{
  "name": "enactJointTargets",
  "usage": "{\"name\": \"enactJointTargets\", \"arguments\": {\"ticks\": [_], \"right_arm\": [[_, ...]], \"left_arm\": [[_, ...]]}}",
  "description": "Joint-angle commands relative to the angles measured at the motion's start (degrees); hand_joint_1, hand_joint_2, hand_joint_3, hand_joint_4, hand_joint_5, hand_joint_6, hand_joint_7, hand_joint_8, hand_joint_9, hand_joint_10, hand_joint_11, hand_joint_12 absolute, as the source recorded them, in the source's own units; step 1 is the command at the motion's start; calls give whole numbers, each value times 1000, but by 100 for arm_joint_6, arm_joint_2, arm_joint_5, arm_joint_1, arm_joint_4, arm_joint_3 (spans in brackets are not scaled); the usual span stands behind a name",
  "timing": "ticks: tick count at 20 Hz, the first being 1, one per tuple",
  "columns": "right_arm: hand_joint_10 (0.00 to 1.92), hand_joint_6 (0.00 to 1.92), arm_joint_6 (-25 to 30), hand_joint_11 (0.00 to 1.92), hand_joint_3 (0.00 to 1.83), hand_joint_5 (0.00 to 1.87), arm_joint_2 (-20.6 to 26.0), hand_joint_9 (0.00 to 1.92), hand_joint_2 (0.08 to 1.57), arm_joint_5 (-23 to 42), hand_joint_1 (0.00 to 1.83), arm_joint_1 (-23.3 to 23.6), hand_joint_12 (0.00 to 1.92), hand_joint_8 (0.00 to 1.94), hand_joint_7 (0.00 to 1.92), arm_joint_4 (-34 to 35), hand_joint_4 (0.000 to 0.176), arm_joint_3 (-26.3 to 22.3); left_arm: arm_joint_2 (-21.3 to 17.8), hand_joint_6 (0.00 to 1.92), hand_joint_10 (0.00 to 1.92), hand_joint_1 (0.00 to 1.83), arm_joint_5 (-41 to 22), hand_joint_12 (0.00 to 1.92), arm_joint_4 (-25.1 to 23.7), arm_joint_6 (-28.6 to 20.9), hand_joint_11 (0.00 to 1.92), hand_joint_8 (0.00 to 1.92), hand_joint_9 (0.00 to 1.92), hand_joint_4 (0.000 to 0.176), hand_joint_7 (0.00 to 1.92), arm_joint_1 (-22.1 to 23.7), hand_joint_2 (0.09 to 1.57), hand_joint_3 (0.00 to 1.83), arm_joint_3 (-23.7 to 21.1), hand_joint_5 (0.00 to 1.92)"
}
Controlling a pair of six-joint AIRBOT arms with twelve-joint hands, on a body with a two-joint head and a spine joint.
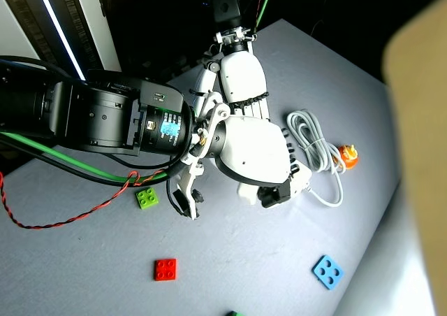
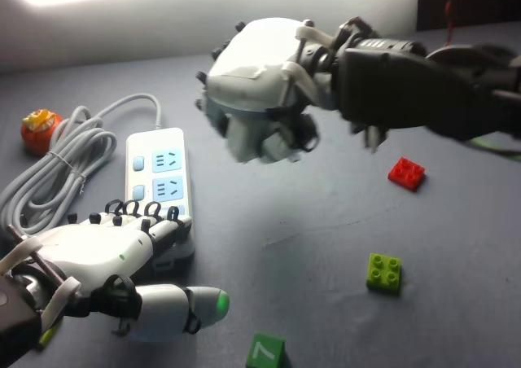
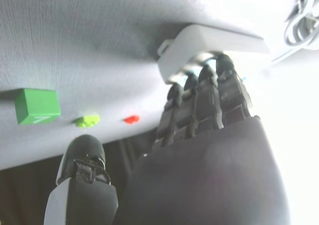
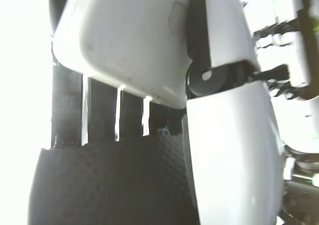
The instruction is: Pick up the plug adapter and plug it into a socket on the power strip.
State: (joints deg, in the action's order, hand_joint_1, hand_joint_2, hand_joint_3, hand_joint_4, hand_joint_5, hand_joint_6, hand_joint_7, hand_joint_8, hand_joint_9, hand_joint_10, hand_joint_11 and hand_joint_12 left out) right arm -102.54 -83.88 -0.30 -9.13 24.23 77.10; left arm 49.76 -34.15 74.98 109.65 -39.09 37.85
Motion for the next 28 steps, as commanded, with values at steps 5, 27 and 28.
{"name": "enactJointTargets", "arguments": {"ticks": [5, 27, 28], "right_arm": [[10, 868, 605, 903, 0, 993, 244, 1352, 1079, -309, 1249, 541, 1001, 825, 1145, -1432, 0, 156], [3, 927, 8512, 881, 1, 972, -2147, 1328, 1093, -2438, 1235, 835, 1015, 881, 1097, -7408, 0, 1383], [1, 944, 8547, 878, 0, 960, -2232, 1323, 1098, -2458, 1234, 821, 1006, 894, 1091, -7412, 0, 1463]], "left_arm": [[6, 0, 3, 0, 38, 192, -4, -73, 0, 2, 36, 0, 34, -40, 1142, 0, 30, 0], [-9, 0, 3, 0, 118, 254, -4, 41, 0, 0, 95, 0, 112, -43, 1149, 2, 28, 69], [-8, 2, 4, 0, 118, 252, -4, 23, 0, 0, 98, 0, 112, -45, 1146, 0, 28, 72]]}}
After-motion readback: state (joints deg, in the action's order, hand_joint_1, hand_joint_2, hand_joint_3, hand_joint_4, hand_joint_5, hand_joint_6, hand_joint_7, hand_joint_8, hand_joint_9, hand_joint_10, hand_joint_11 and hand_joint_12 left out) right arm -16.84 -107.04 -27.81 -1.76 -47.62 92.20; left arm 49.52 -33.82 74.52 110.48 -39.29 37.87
